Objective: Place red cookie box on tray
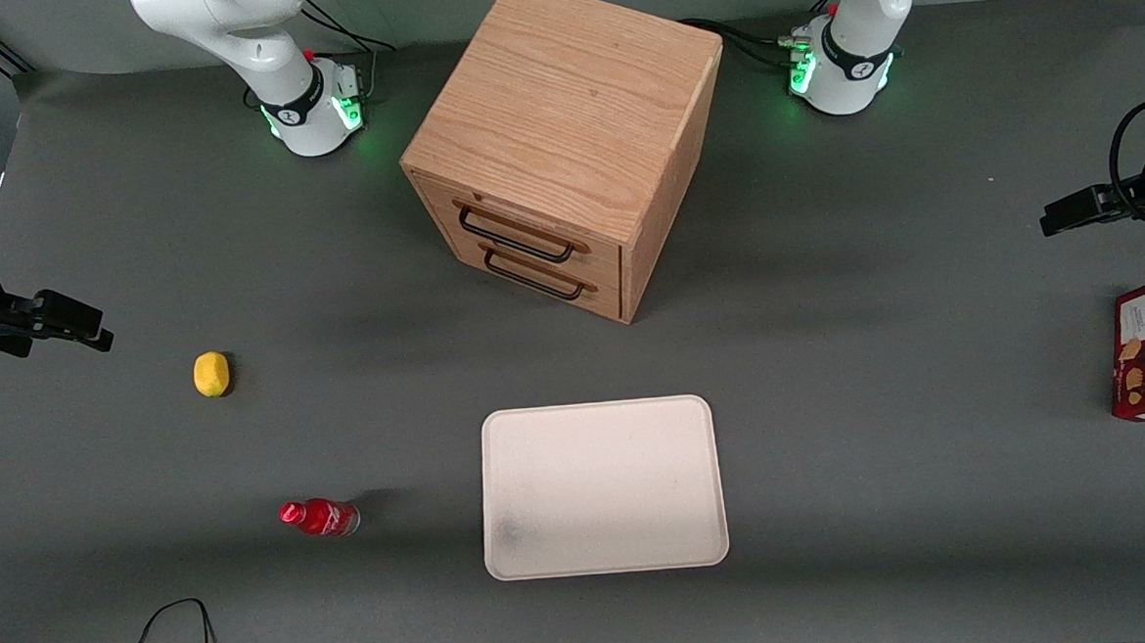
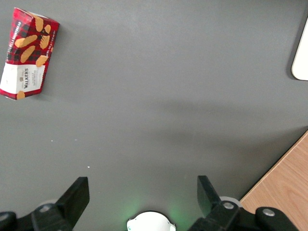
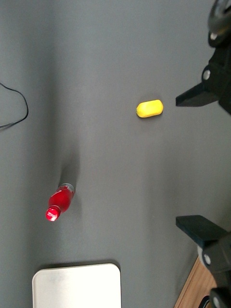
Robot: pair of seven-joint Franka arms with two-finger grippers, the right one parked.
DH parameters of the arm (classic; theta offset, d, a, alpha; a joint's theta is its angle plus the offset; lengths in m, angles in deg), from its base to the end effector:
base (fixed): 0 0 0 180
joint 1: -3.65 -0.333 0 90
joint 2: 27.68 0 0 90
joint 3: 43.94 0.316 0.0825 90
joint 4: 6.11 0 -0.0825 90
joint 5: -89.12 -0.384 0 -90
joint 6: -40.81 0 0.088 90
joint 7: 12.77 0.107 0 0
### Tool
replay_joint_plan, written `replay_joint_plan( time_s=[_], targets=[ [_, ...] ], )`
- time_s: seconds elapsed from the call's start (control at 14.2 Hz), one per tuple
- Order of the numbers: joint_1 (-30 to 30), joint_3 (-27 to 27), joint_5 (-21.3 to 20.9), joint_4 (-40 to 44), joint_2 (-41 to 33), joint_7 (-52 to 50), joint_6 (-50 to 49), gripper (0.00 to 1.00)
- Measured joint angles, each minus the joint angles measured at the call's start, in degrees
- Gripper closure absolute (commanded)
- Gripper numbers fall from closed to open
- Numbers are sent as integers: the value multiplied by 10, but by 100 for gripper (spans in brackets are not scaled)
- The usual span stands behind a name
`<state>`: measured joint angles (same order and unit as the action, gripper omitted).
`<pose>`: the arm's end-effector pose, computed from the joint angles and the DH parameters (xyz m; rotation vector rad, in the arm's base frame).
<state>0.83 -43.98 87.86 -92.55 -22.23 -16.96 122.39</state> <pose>0.5653 0.0301 0.5885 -3.0991 -0.1907 0.2797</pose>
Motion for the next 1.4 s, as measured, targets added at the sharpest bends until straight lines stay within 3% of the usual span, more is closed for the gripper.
replay_joint_plan(
  time_s=[1.12, 1.4],
  targets=[
    [1, -7, 1, 1, 13, 3, -12, 0],
    [-30, 1, 0, 16, 32, 54, -12, 0]
  ],
)
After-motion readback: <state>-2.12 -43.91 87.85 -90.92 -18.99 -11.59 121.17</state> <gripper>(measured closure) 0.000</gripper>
